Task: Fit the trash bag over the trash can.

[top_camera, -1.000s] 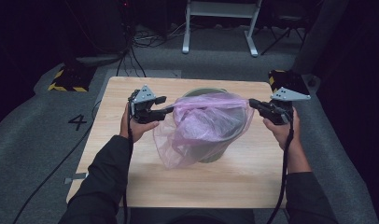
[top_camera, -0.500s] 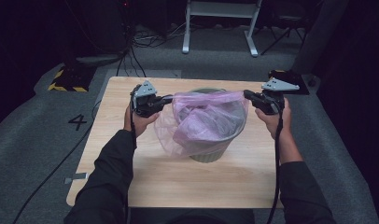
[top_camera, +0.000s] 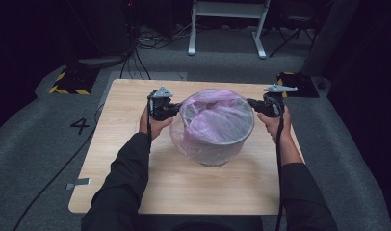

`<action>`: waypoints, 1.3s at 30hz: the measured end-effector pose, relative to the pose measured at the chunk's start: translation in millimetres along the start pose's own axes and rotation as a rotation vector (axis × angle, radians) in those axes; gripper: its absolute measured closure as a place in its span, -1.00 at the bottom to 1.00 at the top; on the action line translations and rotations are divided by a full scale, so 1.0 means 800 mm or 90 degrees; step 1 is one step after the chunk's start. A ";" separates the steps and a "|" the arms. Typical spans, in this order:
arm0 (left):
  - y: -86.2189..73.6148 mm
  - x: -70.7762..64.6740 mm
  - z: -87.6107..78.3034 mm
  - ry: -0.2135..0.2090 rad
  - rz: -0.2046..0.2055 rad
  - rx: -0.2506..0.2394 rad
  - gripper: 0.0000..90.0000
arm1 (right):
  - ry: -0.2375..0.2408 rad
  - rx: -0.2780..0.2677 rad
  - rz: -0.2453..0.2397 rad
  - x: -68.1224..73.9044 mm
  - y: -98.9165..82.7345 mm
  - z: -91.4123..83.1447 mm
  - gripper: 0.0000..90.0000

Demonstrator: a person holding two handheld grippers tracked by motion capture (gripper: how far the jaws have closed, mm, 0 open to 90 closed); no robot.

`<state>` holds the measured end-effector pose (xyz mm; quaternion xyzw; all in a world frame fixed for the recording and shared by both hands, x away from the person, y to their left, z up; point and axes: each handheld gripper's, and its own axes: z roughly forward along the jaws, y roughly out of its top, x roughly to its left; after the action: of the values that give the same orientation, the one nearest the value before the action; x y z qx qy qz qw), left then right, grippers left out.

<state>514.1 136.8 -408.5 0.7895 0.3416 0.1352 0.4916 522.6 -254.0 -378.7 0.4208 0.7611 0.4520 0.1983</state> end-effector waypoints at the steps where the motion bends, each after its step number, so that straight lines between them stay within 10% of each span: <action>1: -0.001 0.000 0.001 0.000 -0.001 -0.002 0.91 | 0.006 0.008 0.003 -0.001 -0.004 0.003 0.99; 20: -0.041 0.010 0.008 -0.004 -0.020 0.054 0.73 | 0.019 0.136 0.013 -0.015 -0.046 0.019 0.87; 27: -0.051 -0.001 -0.017 0.012 -0.006 0.028 -0.38 | -0.029 0.109 -0.029 -0.021 -0.053 -0.011 0.13; 39: -0.054 -0.039 -0.083 0.016 0.064 -0.006 -0.57 | 0.018 0.043 -0.111 -0.009 -0.065 -0.083 -0.39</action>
<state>437.0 173.2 -410.4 0.8014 0.3071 0.1717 0.4837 457.7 -307.0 -390.0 0.3529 0.8125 0.4130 0.2115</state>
